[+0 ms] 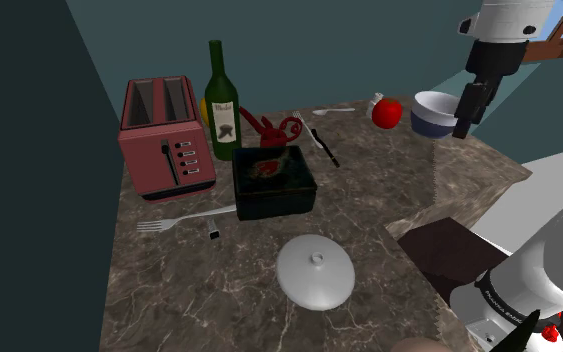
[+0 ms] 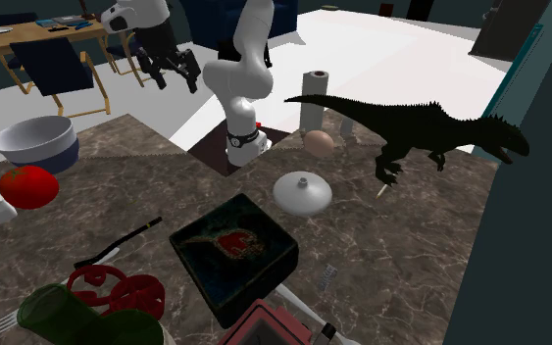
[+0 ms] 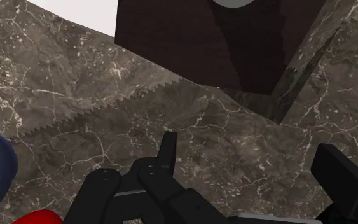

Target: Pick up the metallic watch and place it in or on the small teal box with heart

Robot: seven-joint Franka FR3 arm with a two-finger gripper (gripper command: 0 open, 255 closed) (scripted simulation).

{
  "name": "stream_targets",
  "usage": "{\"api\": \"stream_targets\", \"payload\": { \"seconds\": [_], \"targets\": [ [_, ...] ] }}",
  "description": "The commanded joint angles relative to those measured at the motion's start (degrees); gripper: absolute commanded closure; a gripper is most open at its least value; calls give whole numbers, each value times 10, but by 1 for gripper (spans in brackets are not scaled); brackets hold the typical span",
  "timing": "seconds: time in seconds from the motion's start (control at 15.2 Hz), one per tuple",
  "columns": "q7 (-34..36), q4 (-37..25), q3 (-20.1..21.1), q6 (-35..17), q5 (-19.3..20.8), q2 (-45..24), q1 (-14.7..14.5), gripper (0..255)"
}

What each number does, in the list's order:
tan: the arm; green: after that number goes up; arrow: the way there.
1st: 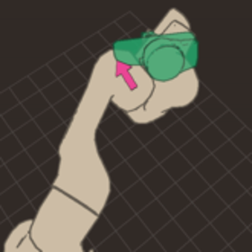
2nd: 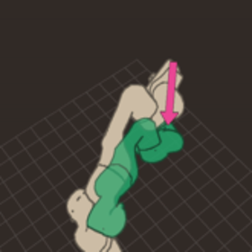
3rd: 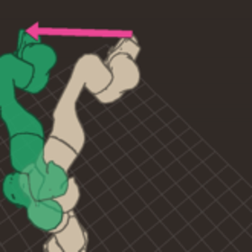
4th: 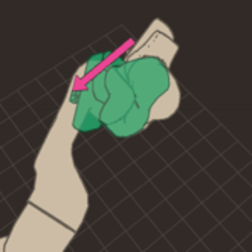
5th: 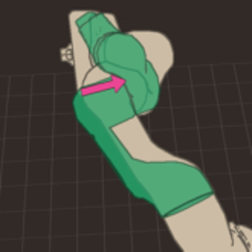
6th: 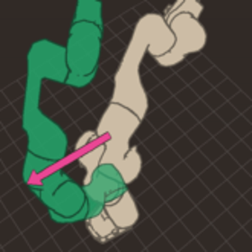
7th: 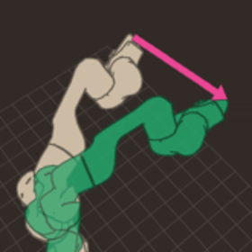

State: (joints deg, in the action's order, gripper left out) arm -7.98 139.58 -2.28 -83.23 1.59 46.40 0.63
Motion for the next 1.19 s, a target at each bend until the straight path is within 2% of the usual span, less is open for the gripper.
{"api": "stream_targets", "payload": {
  "seconds": [0.0,0.59,1.12],
  "targets": [
    [0,0,0,0,0,0,0,0],
    [137,1,107,-84,-94,-80,-34,0],
    [253,-48,196,-167,-143,-202,-54,0]
  ]
}}
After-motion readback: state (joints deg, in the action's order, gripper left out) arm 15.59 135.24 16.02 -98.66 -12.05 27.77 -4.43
